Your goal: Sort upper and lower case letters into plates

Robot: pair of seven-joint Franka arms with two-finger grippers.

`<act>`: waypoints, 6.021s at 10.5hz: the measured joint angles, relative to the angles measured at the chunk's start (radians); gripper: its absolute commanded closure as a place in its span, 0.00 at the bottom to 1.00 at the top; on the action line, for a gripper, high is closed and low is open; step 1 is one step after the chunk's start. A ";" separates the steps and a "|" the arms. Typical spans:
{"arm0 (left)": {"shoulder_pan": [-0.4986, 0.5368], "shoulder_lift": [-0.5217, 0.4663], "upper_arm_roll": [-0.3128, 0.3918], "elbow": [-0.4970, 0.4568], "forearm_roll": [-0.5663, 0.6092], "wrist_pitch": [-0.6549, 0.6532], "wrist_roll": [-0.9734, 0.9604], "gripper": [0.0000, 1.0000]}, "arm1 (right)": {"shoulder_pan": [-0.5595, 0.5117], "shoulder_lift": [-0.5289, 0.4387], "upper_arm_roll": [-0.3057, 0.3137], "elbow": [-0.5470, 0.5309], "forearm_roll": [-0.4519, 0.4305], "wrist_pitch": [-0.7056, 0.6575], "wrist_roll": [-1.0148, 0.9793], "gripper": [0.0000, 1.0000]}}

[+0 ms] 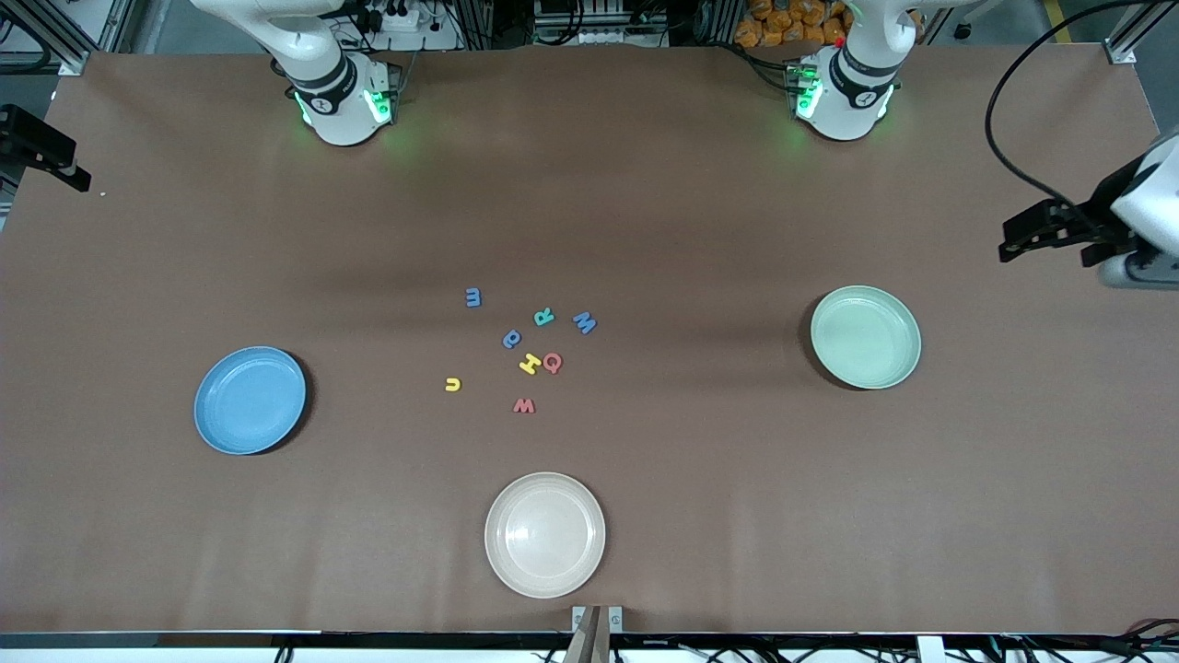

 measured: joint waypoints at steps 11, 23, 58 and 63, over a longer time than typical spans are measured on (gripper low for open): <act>-0.062 0.208 -0.218 -0.043 -0.127 0.105 -0.554 0.00 | 0.078 0.197 0.009 -0.155 0.001 0.264 0.077 0.00; -0.595 0.687 -0.124 0.097 -0.128 0.585 -1.399 0.00 | 0.084 0.335 -0.001 -0.363 0.001 0.658 0.116 0.00; -0.144 0.486 -0.071 -0.123 0.065 0.267 -0.541 0.89 | 0.319 0.605 0.010 -0.295 0.002 0.920 0.528 0.00; -0.006 0.490 -0.098 -0.256 0.113 0.493 -0.375 0.00 | 0.411 0.730 0.011 -0.285 0.002 1.058 0.773 0.00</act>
